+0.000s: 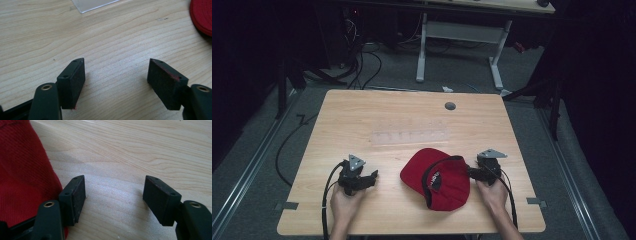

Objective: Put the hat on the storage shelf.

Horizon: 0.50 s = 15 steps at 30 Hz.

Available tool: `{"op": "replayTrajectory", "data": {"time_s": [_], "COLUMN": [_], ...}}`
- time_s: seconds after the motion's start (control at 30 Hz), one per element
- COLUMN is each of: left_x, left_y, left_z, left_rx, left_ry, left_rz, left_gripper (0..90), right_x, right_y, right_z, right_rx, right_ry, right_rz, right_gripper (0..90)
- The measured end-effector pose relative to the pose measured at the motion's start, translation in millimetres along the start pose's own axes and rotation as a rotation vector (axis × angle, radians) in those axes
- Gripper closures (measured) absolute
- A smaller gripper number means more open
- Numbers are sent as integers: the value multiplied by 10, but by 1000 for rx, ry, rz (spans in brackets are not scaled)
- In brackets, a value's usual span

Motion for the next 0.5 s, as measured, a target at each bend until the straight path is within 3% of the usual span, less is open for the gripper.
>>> {"op": "replayTrajectory", "data": {"time_s": [0.27, 0.5], "left_x": [-4, -5], "left_y": [1, 3], "left_z": [5, 6], "left_rx": [0, -2], "left_ry": [-1, -1], "left_rz": [0, -3], "left_gripper": [302, 298], "right_x": [-2, -11], "right_y": [17, 65], "right_z": [13, 41], "right_rx": [9, 34], "right_ry": [-2, -66], "right_rz": [-13, -5], "right_gripper": [368, 412]}}
Point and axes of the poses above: each handheld gripper's, and its own axes: y roughly backward along the jaws, x roughly out of its top, z roughly to its right, the point moved 8 cm from there along -y, roughly forward along the jaws, and after that the axes turned 4 degrees about z, right-handed, at the moved point
